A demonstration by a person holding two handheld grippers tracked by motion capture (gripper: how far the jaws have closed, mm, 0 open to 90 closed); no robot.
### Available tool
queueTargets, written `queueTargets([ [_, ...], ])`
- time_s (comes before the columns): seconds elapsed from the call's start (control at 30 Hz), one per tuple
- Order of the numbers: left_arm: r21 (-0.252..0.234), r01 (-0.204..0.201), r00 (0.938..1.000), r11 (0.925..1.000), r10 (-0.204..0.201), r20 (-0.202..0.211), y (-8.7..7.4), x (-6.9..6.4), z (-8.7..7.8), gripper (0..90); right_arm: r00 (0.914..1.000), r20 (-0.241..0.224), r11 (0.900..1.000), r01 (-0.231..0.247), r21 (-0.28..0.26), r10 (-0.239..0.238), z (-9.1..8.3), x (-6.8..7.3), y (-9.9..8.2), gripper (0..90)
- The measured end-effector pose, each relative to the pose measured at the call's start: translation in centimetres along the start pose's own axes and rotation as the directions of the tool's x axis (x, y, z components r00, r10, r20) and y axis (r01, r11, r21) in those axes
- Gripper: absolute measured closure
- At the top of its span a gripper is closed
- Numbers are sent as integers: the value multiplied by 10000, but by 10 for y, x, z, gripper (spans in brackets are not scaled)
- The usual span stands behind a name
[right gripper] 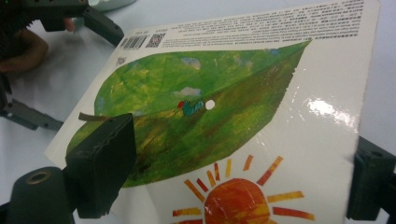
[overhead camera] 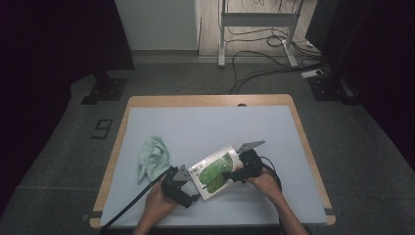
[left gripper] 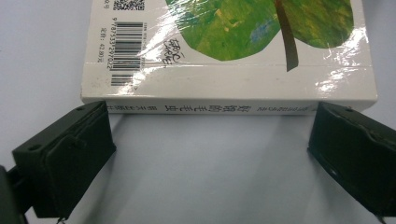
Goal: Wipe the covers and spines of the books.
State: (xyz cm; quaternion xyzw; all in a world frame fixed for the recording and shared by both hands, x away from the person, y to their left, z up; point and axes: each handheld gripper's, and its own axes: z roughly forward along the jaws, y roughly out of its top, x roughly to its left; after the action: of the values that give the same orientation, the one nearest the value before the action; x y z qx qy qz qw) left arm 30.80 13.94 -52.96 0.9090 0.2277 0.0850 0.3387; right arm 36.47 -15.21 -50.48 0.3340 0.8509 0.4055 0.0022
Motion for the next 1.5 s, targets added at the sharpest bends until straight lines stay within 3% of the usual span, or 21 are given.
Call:
queueTargets([
  [0.33, -2, 9, 10000, 10000, -9, 0, 0, 0, 0, 0, 9953, -433, 9940, 888, 631, -862, -13, 1, 2, 192],
  [0.63, 9, -10, 10000, 10000, 10, -3, 0, 0, -1, 0, 9923, -622, 9931, 1095, 413, -1068, -19, 3, -4, 307],
  [0.83, 24, 292, 9990, 9996, -291, -352, 1, 0, -4, 0, 9897, -620, 9909, 1311, 306, -1290, -22, 7, -5, 380],
  [1.03, -363, 857, 9961, 9957, -848, 253, 3, 6, -11, 0, 9886, -594, 9898, 1401, 276, -1383, -23, 8, -10, 405],
  [1.5, -537, 1490, 9858, 9874, -1441, 859, 5, 14, -6, 0, 9879, -315, 9881, 1528, 197, -1521, -23, 11, -24, 420],
])
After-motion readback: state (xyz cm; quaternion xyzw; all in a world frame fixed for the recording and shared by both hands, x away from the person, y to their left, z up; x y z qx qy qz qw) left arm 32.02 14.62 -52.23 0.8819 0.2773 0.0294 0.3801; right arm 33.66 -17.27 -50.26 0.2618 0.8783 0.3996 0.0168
